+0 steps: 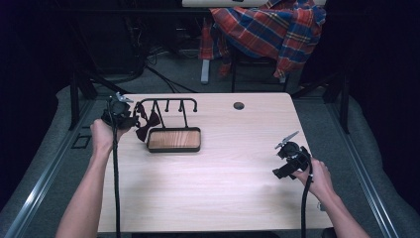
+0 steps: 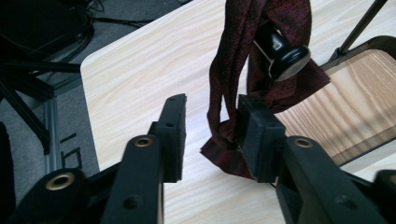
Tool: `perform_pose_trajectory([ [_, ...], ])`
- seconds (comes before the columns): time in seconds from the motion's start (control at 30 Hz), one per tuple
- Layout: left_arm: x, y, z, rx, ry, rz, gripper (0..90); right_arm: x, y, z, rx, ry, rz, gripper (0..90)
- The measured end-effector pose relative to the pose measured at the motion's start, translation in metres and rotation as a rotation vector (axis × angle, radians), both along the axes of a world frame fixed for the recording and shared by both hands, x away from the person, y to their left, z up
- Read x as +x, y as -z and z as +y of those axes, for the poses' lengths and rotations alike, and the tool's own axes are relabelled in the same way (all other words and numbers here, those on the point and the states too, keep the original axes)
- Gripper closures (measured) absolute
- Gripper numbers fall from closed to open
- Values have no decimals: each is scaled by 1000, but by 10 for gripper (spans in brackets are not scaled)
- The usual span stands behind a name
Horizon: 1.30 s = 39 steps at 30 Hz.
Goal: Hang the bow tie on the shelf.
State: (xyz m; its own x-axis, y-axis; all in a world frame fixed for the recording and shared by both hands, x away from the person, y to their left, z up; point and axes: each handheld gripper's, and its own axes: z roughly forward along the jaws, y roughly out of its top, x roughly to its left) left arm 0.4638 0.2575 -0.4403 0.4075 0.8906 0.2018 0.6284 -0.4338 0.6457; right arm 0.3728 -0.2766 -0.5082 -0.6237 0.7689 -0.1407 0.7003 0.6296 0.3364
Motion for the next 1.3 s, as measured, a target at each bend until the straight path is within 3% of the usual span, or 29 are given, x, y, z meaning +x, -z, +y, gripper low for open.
perform_pose_trajectory([
  [0.1, 0, 0, 1, -1, -10, 3, 512, 0, 0, 0, 0, 0, 1, 131],
  [0.33, -3, -2, 6, -46, 2, 12, 356, 0, 0, -1, -1, 7, -11, 131],
  [0.37, -3, -3, 7, -52, 7, 18, 322, 0, 2, -1, 29, 13, -16, 131],
  [0.43, -5, -5, 9, -65, 7, 15, 262, 2, 0, -3, 0, 0, -6, 131],
  [0.47, -5, -5, 9, -71, 8, 12, 246, 0, 3, -3, 26, 22, -24, 131],
  [0.53, -7, -5, 9, -76, 9, 13, 211, 0, 0, -4, 16, 9, -11, 132],
  [0.67, -9, -4, 9, -78, 6, 15, 170, -2, 2, -5, 38, 17, -20, 131],
  [0.87, -12, -8, 5, -68, 3, 4, 153, -5, -1, -8, 21, 13, -11, 131],
  [1.2, -21, -12, 8, -114, -13, 13, 87, -10, -3, -8, 24, 21, -22, 131],
  [1.3, -25, -11, 9, -109, -27, 10, 73, -10, -3, -8, 17, 19, -23, 131],
])
